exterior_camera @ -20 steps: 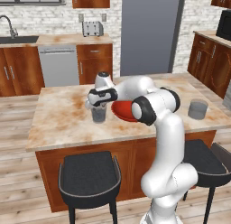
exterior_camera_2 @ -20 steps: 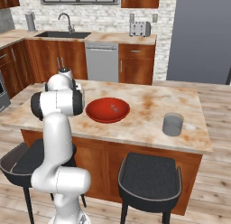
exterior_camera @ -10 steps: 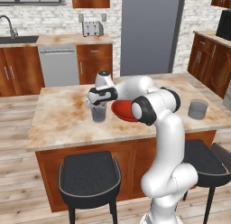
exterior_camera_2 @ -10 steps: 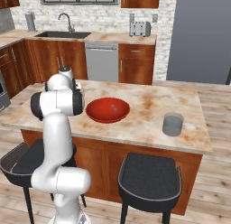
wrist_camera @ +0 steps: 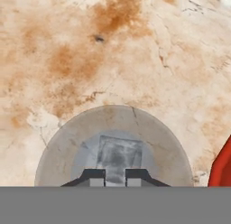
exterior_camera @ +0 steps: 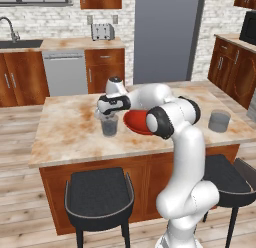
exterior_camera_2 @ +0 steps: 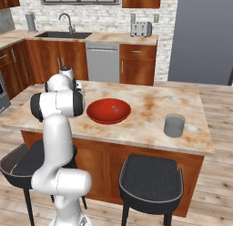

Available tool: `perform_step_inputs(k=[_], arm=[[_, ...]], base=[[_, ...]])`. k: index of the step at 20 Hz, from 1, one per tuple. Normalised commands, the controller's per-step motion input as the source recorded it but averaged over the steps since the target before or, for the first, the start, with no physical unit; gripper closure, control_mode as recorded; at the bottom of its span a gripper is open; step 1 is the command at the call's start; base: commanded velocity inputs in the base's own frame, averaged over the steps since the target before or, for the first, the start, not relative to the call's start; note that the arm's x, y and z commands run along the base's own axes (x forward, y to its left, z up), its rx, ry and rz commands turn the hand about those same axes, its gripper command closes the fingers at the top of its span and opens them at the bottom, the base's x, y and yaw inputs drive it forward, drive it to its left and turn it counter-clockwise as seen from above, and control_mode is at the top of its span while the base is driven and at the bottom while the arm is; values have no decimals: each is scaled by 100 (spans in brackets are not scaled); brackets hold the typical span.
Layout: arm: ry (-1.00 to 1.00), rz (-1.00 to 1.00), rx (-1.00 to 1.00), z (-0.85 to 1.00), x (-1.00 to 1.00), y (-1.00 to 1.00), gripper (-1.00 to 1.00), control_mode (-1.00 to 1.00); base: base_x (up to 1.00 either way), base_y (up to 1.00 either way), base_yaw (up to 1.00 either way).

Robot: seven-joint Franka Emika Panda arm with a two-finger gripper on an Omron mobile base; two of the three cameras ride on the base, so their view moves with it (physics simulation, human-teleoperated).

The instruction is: There are four ice cubes in the ice bowl. Place two ice cubes in each glass of water.

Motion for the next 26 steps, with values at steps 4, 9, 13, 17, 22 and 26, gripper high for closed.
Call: perform_step_inputs(k=[4, 9, 13, 17, 22, 26], arm=[[2, 2, 0, 59, -6, -10, 100, -100], [14, 0, -8, 38, -26, -93, -100, -100], [8, 2, -8, 13, -26, -83, -100, -100], [0, 11, -14, 0, -41, -37, -100, -100], [1, 12, -10, -26, -30, -9, -100, -100], [3, 3, -3, -37, -9, 2, -100, -100]], base=[[0, 0, 0], [0, 0, 0], [0, 0, 0], [0, 0, 0], [0, 0, 0], [0, 0, 0]])
